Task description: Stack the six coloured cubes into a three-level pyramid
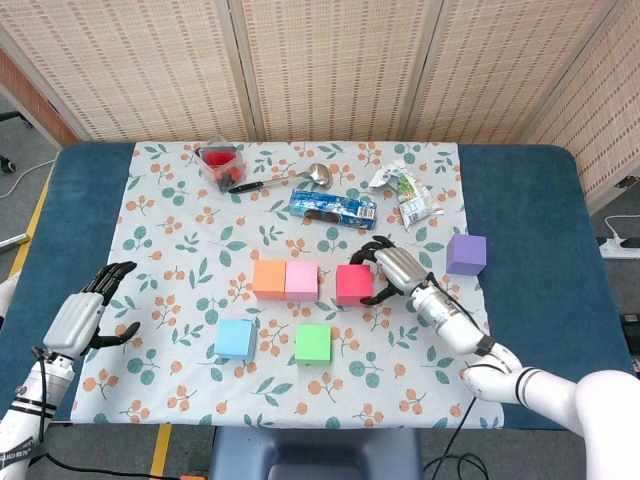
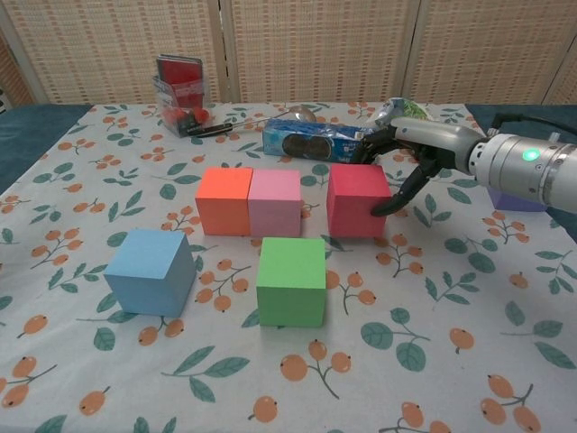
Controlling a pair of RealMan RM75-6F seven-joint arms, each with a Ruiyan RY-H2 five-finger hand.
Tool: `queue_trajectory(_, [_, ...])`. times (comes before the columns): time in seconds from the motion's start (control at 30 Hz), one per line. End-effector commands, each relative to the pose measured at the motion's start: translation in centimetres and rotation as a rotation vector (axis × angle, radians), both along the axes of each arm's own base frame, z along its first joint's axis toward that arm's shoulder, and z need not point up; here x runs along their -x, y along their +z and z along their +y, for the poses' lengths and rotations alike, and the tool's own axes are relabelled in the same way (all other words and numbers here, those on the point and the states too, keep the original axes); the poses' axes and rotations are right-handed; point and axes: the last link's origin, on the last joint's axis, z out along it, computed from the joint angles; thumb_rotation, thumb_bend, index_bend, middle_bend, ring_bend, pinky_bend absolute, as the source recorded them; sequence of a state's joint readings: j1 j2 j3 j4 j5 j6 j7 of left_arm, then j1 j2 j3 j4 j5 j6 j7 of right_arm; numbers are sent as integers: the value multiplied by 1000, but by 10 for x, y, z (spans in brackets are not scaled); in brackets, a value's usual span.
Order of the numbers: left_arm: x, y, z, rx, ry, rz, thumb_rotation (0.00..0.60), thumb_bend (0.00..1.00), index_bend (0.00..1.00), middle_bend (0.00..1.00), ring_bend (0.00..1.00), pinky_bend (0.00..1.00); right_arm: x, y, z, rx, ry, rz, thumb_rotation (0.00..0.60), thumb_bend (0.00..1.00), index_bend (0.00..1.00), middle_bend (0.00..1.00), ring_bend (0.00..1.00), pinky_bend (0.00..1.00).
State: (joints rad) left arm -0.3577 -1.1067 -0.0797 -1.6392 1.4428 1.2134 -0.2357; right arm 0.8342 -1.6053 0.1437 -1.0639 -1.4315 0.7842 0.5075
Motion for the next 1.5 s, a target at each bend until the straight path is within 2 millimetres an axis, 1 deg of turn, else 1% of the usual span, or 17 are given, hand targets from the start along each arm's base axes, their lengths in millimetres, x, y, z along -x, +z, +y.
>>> queue_trajectory(0.03, [1, 0, 0, 0, 1, -2, 600, 308, 58, 55, 0, 218, -7, -8, -4, -6, 4, -1, 600, 29, 387, 391, 158, 16])
queue_trajectory(0.4, [5, -2, 2, 3, 8, -10, 600, 308, 58, 55, 0, 218, -20, -23, -15, -10, 18, 3, 600, 30, 381, 391, 158, 16])
queue_trajectory(0.7, [6, -3, 3, 5, 9, -13, 600, 309, 58, 55, 0, 213, -21, -29, -18, -13, 13, 6, 600, 29, 371, 391, 159, 16])
queue_trajectory(1.0, [9, -3, 2, 6, 15, -14, 600, 309, 58, 55, 0, 212, -24, -33, -19, -13, 15, 7, 600, 30, 369, 391, 158, 16])
queue_trajectory(1.5, [10, -2, 2, 0, 17, -17, 600, 308, 57, 55, 0, 211, -25, -34, -22, -10, 12, 14, 600, 30, 367, 391, 158, 16])
